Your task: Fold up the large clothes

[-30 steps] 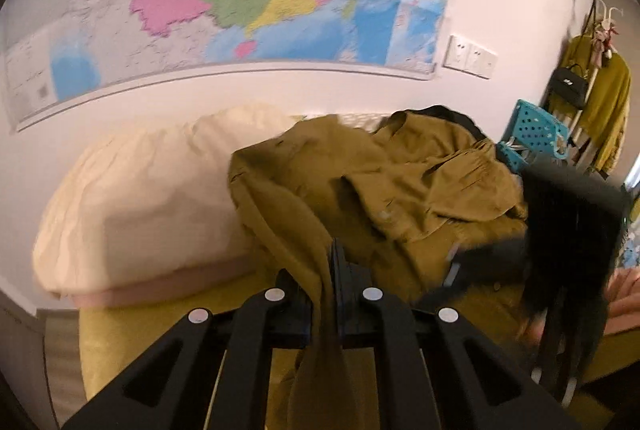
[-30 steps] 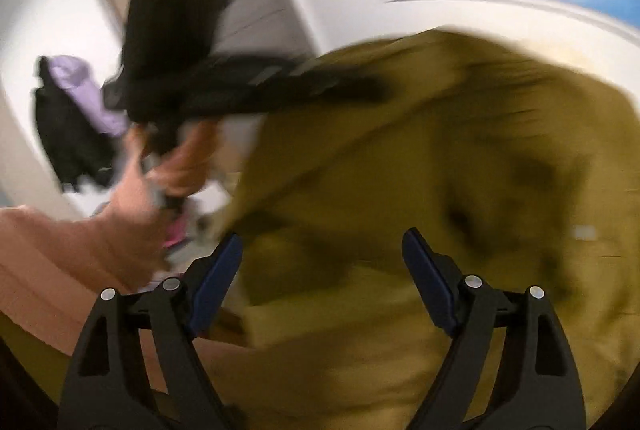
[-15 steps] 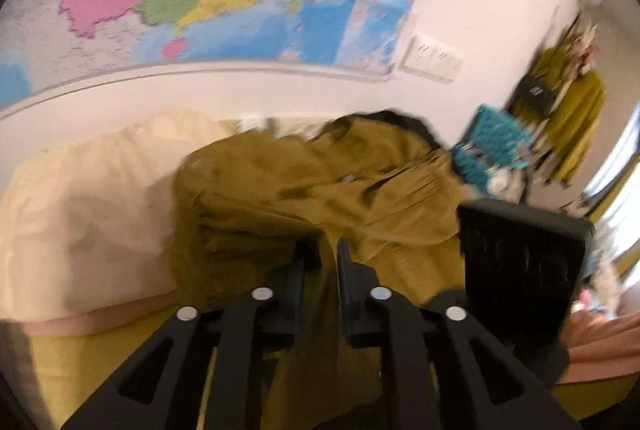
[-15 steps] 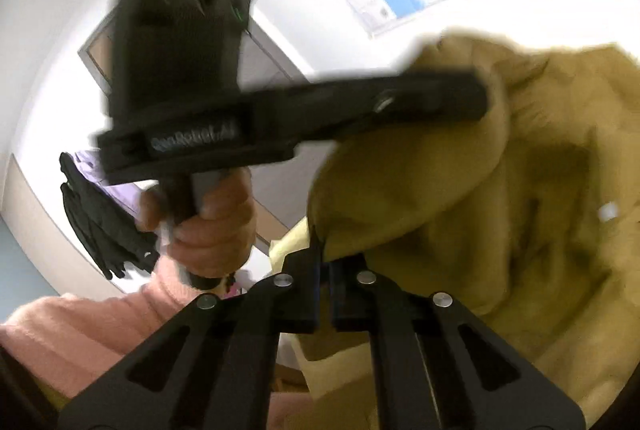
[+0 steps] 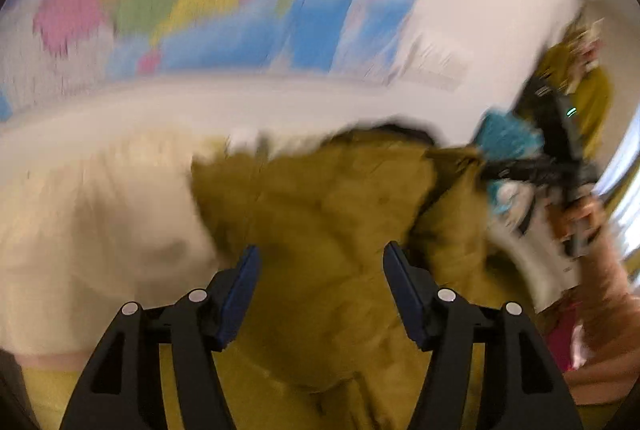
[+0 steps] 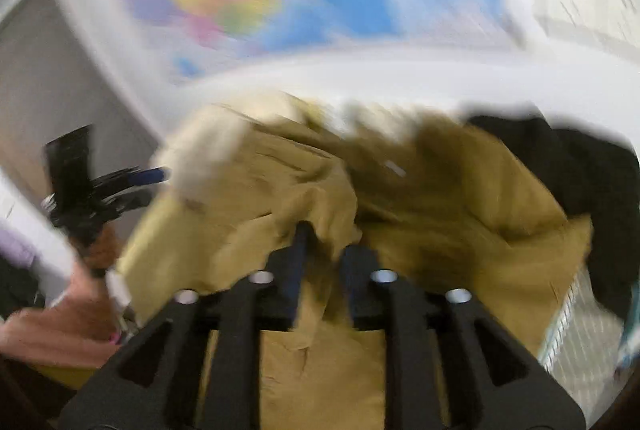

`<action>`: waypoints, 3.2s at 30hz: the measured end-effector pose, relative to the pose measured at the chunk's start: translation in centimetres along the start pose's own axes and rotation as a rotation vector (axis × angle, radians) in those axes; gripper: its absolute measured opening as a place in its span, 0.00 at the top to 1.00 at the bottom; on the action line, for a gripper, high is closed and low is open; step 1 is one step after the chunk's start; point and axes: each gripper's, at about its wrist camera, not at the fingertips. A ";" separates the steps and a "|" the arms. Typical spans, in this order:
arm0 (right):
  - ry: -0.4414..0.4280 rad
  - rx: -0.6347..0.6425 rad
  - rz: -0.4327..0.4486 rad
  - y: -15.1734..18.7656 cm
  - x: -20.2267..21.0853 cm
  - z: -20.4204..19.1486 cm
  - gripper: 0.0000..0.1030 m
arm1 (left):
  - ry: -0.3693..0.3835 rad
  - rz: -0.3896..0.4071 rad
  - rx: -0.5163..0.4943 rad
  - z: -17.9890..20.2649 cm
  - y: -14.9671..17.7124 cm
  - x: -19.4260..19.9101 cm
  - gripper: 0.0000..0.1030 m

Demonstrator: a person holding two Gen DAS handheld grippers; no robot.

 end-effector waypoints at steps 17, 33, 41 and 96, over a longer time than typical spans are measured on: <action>0.003 -0.018 -0.076 11.3 -5.5 -1.7 0.12 | -0.111 -0.072 -0.057 1.9 2.3 -5.9 0.38; 0.484 0.195 0.050 4.2 6.4 2.8 0.92 | -0.108 -0.067 -0.067 3.6 2.1 -7.2 0.37; 0.490 0.017 -0.037 7.3 0.3 9.9 0.71 | -0.207 -0.133 -0.163 5.0 3.3 -10.9 0.27; 0.265 0.062 0.073 5.9 -3.2 4.9 0.40 | -0.280 -0.047 -0.166 7.2 4.8 -8.5 0.20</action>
Point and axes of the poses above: each gripper's, at about its wrist camera, not at the fingertips, and x roughly against the way its jaws point, z to its right, y to its underside, and after that the axes turned 1 degree about z, right-handed
